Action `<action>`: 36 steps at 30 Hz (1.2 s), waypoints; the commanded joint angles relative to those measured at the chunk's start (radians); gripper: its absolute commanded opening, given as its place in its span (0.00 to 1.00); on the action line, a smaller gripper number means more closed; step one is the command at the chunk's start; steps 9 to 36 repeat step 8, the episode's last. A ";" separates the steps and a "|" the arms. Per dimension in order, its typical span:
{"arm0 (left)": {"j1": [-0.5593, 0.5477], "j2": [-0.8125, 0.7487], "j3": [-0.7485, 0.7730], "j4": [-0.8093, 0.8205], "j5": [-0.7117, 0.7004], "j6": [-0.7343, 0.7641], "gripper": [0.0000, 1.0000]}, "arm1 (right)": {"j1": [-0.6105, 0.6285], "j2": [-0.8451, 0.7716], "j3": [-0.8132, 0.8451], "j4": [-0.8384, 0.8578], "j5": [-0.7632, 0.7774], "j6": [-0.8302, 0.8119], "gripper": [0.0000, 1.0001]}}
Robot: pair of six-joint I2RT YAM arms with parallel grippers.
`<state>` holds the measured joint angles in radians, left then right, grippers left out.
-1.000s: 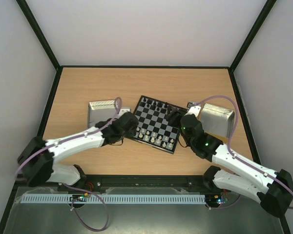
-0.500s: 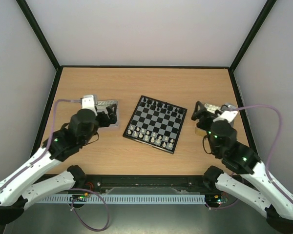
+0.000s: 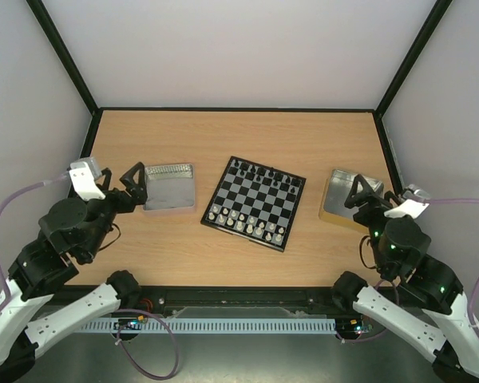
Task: Set up the chess pieces on the board
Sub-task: Reset both arms
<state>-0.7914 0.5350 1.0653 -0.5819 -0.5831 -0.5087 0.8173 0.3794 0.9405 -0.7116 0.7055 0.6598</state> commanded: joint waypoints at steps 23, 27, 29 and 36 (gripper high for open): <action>0.004 -0.033 0.068 -0.094 -0.072 0.023 0.99 | -0.003 -0.043 0.009 -0.041 0.037 0.020 0.98; 0.004 -0.033 0.068 -0.094 -0.072 0.023 0.99 | -0.003 -0.043 0.009 -0.041 0.037 0.020 0.98; 0.004 -0.033 0.068 -0.094 -0.072 0.023 0.99 | -0.003 -0.043 0.009 -0.041 0.037 0.020 0.98; 0.004 -0.033 0.068 -0.094 -0.072 0.023 0.99 | -0.003 -0.043 0.009 -0.041 0.037 0.020 0.98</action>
